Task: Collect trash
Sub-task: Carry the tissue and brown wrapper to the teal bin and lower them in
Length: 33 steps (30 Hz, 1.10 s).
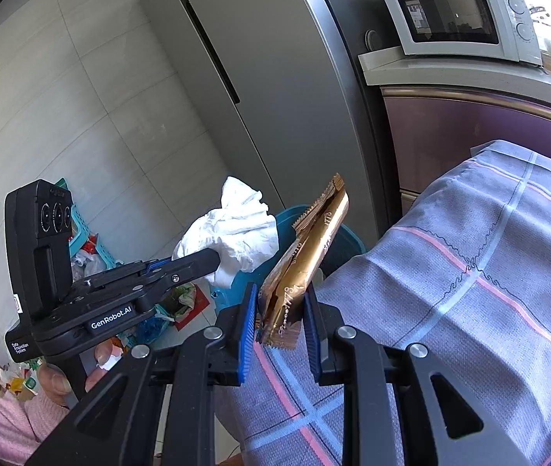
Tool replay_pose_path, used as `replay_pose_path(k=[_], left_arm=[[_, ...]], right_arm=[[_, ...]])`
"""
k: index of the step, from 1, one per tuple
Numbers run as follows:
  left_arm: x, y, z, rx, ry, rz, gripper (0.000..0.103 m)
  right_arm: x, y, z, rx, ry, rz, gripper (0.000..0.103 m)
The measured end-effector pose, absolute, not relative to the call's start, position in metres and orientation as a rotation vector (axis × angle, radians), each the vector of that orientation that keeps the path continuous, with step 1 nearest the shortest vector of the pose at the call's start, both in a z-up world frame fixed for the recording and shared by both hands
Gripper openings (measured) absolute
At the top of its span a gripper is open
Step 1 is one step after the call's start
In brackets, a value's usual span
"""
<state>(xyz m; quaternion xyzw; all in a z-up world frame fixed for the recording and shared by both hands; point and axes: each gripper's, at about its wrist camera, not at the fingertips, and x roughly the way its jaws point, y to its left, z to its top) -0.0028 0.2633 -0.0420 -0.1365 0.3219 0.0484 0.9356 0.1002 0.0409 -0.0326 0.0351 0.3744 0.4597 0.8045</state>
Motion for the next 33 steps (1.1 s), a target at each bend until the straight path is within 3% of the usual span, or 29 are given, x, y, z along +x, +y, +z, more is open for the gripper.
replay_pose_path(k=[33], left_arm=[[0.005, 0.275, -0.056, -0.315, 0.691, 0.145, 0.016]], right_arm=[[0.117, 0.072, -0.043, 0.036, 0.846, 1.011, 0.022]])
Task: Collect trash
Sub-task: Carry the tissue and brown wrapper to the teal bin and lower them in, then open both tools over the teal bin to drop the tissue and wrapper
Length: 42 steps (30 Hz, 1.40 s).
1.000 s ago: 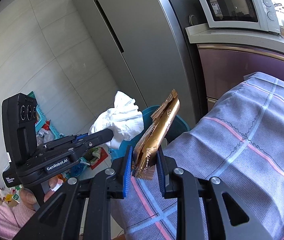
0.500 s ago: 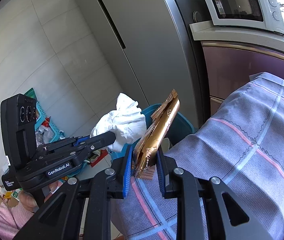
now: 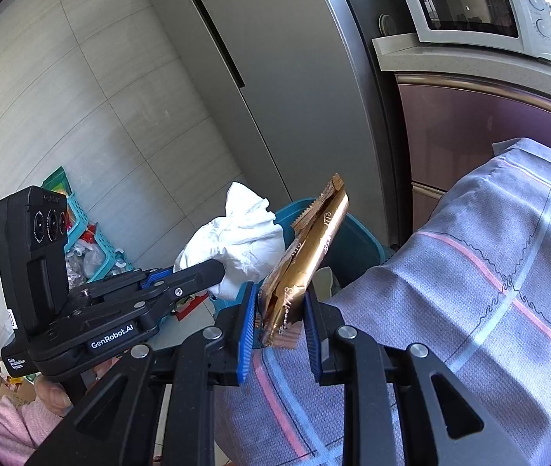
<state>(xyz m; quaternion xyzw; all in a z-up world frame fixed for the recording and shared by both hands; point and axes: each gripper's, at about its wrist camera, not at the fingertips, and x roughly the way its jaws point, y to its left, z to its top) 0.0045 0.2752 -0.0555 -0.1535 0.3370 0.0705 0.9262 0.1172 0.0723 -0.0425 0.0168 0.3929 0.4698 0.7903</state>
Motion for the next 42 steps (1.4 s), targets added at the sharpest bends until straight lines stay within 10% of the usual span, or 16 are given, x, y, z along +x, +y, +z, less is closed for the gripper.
replay_pose_path(k=[42], left_arm=[[0.021, 0.29, -0.084, -0.391, 0.754, 0.151, 0.017]], right_arm=[[0.133, 0.117, -0.064, -0.044, 0.939, 0.986, 0.026]])
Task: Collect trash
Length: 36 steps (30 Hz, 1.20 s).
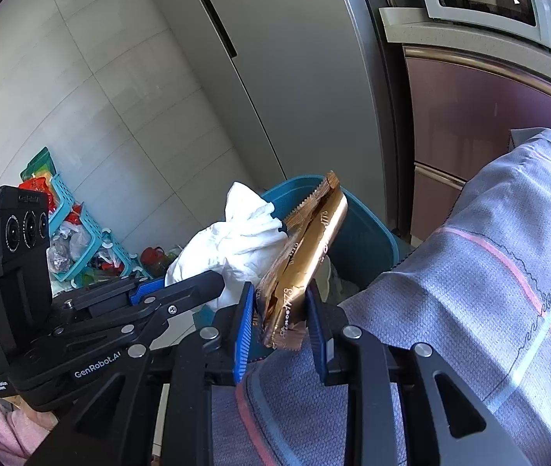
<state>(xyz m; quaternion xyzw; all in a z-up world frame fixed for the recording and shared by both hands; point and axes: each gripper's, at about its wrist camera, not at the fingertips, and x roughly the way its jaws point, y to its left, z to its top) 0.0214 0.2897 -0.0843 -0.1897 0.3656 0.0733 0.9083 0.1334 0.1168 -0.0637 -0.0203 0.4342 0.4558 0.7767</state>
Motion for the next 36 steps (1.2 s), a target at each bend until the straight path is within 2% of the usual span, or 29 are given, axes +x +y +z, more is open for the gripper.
replay_pose_path(k=[9, 16, 20, 22, 26, 27, 29, 31, 36], left_arm=[[0.032, 0.298, -0.099, -0.449, 0.788, 0.123, 0.019], [0.041, 0.3, -0.111, -0.469, 0.81, 0.113, 0.035], [0.042, 0.298, -0.111, -0.464, 0.805, 0.112, 0.038], [0.038, 0.298, -0.11, -0.459, 0.794, 0.114, 0.04], [0.029, 0.292, -0.099, -0.413, 0.754, 0.133, 0.051], [0.026, 0.291, -0.096, -0.405, 0.742, 0.133, 0.053], [0.021, 0.287, -0.088, -0.383, 0.715, 0.137, 0.064], [0.015, 0.282, -0.079, -0.359, 0.678, 0.139, 0.07], [-0.002, 0.267, -0.059, -0.302, 0.601, 0.137, 0.088]], right_arm=[[0.139, 0.12, -0.068, -0.044, 0.953, 0.961, 0.037], [0.141, 0.114, -0.069, -0.012, 0.956, 0.955, 0.037], [0.141, 0.109, -0.068, 0.006, 0.949, 0.951, 0.04], [0.14, 0.106, -0.067, 0.013, 0.943, 0.949, 0.044], [0.136, 0.094, -0.063, 0.033, 0.917, 0.946, 0.05], [0.134, 0.09, -0.062, 0.036, 0.909, 0.943, 0.055], [0.131, 0.081, -0.058, 0.044, 0.883, 0.932, 0.061], [0.126, 0.071, -0.055, 0.048, 0.853, 0.915, 0.071], [0.112, 0.042, -0.048, 0.064, 0.792, 0.878, 0.078]])
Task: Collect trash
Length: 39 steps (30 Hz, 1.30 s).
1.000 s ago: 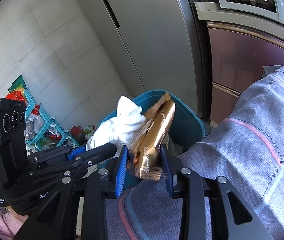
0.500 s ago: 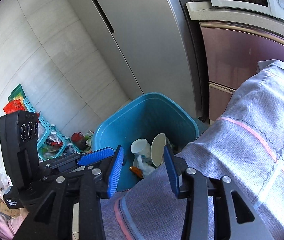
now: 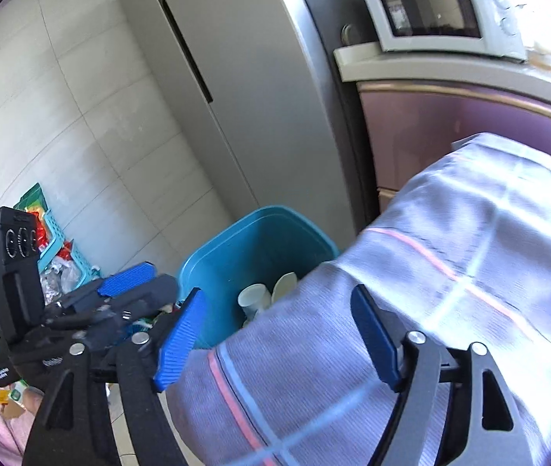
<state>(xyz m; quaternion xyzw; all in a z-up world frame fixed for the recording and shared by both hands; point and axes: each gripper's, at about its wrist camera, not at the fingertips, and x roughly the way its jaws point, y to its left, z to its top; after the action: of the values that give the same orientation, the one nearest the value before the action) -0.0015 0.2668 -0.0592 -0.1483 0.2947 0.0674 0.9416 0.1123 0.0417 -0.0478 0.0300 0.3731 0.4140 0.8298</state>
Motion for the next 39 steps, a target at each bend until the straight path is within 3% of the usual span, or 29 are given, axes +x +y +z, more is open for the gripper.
replay_pose_path(k=[2, 6, 19, 39], left_arm=[[-0.009, 0.261, -0.053, -0.292, 0.571, 0.143, 0.097], [-0.023, 0.241, -0.039, -0.253, 0.501, 0.159, 0.097], [-0.033, 0.164, -0.01, -0.164, 0.368, 0.117, 0.097], [-0.039, 0.087, 0.001, -0.062, 0.259, 0.032, 0.097]], right_arm=[[0.105, 0.027, -0.045, 0.069, 0.759, 0.847, 0.083], [0.082, -0.004, -0.035, 0.05, 0.665, 0.762, 0.096], [0.021, -0.103, -0.014, 0.065, 0.418, 0.432, 0.096], [-0.031, -0.18, -0.005, 0.112, 0.281, 0.176, 0.096]])
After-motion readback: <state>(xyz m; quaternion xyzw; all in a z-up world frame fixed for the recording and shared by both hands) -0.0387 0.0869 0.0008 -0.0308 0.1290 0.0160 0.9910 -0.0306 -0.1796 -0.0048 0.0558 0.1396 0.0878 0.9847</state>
